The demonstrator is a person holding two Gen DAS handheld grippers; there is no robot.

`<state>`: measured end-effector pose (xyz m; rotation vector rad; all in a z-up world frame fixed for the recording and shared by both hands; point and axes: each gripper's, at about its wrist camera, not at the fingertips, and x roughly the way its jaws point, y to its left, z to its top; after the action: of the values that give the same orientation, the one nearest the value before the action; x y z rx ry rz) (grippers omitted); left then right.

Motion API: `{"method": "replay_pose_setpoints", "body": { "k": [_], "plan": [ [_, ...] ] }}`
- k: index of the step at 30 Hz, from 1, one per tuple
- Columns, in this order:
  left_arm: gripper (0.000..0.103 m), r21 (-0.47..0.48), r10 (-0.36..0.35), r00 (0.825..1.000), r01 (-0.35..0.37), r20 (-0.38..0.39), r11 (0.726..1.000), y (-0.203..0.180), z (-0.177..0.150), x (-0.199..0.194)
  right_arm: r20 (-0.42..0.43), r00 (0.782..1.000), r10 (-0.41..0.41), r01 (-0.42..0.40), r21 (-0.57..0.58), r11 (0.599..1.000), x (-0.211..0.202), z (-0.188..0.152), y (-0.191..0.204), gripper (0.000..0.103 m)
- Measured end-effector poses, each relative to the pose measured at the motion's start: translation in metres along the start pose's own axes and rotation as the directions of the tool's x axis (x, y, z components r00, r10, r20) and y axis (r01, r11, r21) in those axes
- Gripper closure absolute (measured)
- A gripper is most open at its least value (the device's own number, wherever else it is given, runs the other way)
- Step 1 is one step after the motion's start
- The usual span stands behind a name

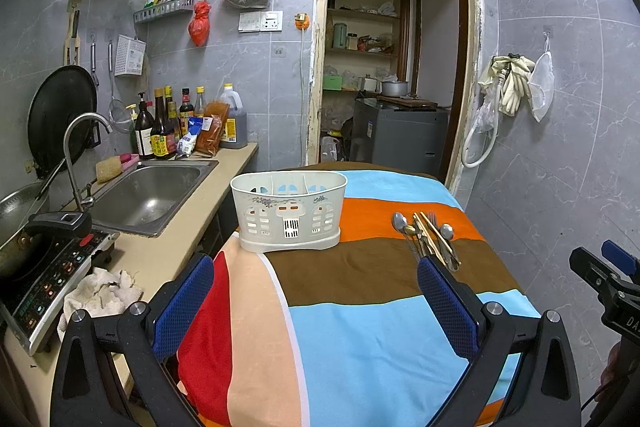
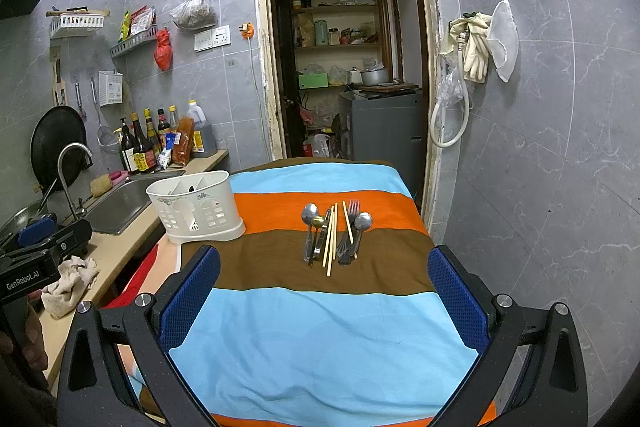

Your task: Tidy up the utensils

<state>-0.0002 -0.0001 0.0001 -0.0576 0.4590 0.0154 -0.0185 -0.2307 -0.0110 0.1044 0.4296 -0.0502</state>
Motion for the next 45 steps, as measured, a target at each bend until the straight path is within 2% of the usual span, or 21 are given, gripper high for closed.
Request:
{"method": "replay_pose_setpoints", "body": {
  "k": [45],
  "plan": [
    [0.001, -0.003, 0.007, 1.0, -0.007, -0.003, 1.0, -0.0001, -0.0016, 0.0, -0.016, 1.0, -0.009, 0.009, 0.01, 1.0, 0.0013, -0.0002, -0.001, 0.001]
  ]
}}
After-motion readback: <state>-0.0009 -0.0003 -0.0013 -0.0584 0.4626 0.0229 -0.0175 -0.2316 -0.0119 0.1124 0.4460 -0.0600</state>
